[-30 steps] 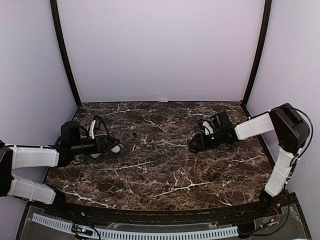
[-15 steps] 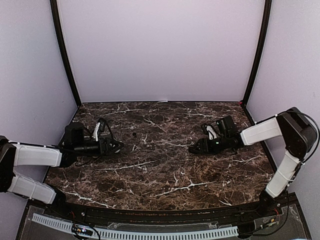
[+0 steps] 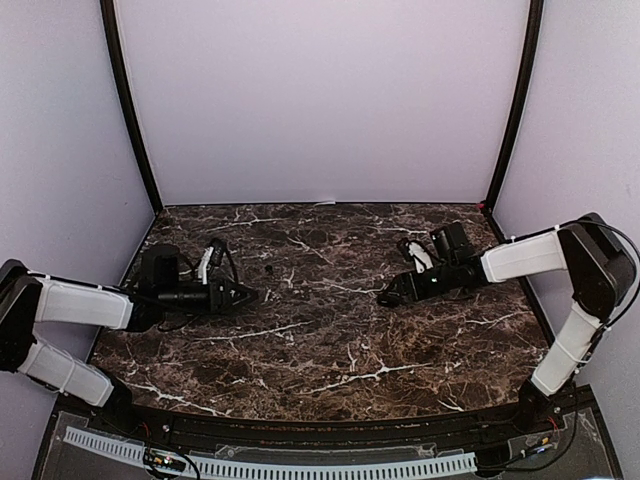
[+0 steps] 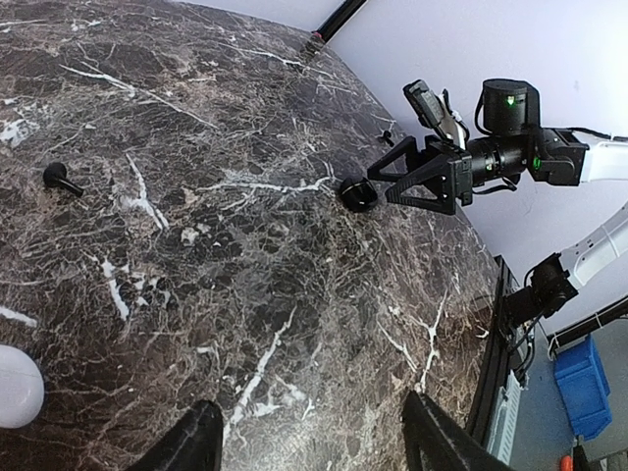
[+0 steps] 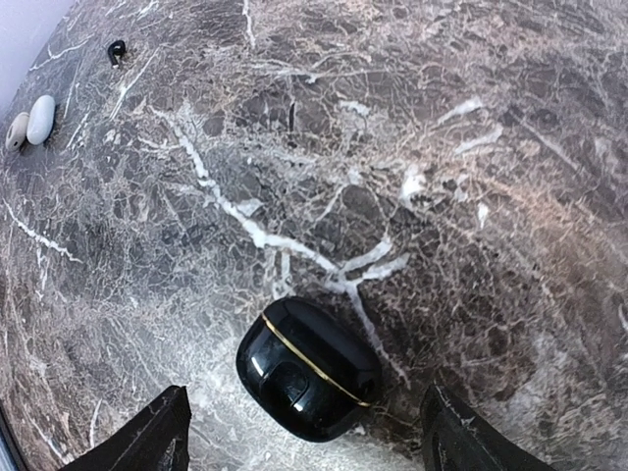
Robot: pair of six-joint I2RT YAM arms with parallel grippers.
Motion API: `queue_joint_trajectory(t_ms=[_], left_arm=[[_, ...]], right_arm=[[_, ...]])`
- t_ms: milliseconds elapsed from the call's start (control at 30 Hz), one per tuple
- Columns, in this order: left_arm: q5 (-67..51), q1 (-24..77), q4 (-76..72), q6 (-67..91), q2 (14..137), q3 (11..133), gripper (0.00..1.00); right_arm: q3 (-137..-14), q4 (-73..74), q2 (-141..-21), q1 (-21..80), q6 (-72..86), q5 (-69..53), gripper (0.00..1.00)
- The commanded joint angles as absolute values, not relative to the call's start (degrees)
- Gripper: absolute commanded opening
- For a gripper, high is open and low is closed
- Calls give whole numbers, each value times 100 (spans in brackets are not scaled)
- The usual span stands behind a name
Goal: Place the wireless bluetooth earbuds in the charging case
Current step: Pick up the charging case from the center of the board.
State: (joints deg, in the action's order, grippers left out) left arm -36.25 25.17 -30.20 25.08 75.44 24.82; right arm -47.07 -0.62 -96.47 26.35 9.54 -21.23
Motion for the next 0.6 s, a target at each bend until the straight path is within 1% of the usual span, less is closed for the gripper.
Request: queue_joint_trajectory(t_ms=[0,33,167,267,467,567], left_arm=[[-3743,2582,-3199,2292,7683,2717,66],[-3770,2594,-3206,2267,7729,2754,66],[-3867,2626,-3233,2184,7882,2870,65],[-3910,2644,-3228,2129,7965,2939,65],[-3932,2661,-3190,2002,8024,2957,65],[-3944,2668,-3237,1997,8041,2938,65]], right_arm=[[-5007,22,-9714,2666,775,-1945,81],[-5086,7,-9774,2640,851,-1990,81],[-5368,-84,-10157,2500,1000,-2894,81],[-5592,-9,-10449,2496,987,-2972,80],[-5604,30,-10603,2496,883,-3424,69],[-5451,27,-10539,2496,817,-3462,67]])
